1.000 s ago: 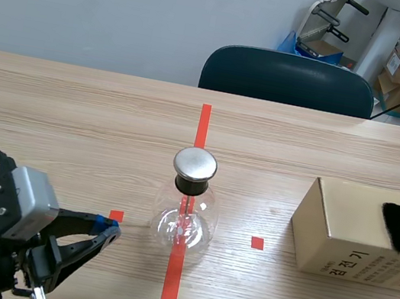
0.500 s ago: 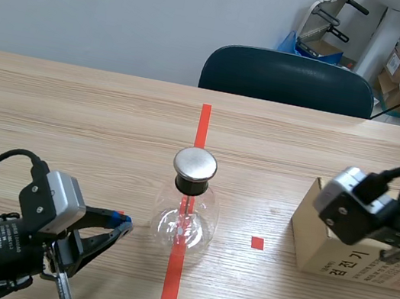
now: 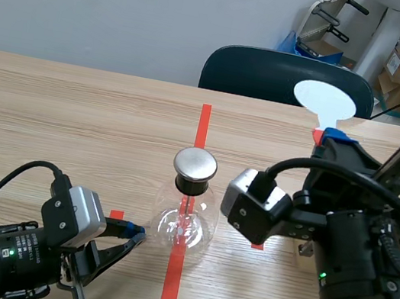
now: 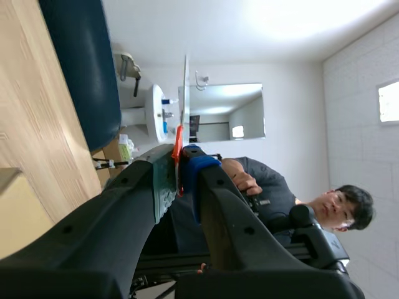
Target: Do the electroscope experiment
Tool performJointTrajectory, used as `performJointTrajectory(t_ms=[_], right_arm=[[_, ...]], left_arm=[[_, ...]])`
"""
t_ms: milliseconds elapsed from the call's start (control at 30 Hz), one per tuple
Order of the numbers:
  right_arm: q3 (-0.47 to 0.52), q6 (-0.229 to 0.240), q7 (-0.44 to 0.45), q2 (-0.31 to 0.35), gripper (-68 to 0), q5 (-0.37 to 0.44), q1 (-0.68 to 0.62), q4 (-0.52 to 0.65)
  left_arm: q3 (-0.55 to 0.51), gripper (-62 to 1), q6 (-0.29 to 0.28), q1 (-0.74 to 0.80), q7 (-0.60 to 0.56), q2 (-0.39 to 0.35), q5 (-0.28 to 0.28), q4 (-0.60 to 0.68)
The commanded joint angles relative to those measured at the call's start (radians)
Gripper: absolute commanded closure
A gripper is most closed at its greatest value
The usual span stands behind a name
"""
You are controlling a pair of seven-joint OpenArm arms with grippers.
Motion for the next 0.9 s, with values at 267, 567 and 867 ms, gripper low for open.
performJointTrajectory(t_ms=[267,567,867], right_arm=[[-0.027,-0.047,0.0,0.008,-1.8,-0.001,0.009,-0.081],[-0.052,-0.056,0.0,0.008,-1.8,-0.001,0.006,-0.116],[-0.075,-0.079,-0.001,0.008,-1.8,-0.001,0.003,-0.117]], left_arm=[[-0.002,-4.1,0.002,-0.008,-0.004,-0.003,-0.009,0.016],[-0.002,-4.1,0.012,-0.008,0.0,-0.003,-0.013,0.016],[-0.002,-4.1,0.012,-0.009,-0.01,0.0,-0.014,0.016]])
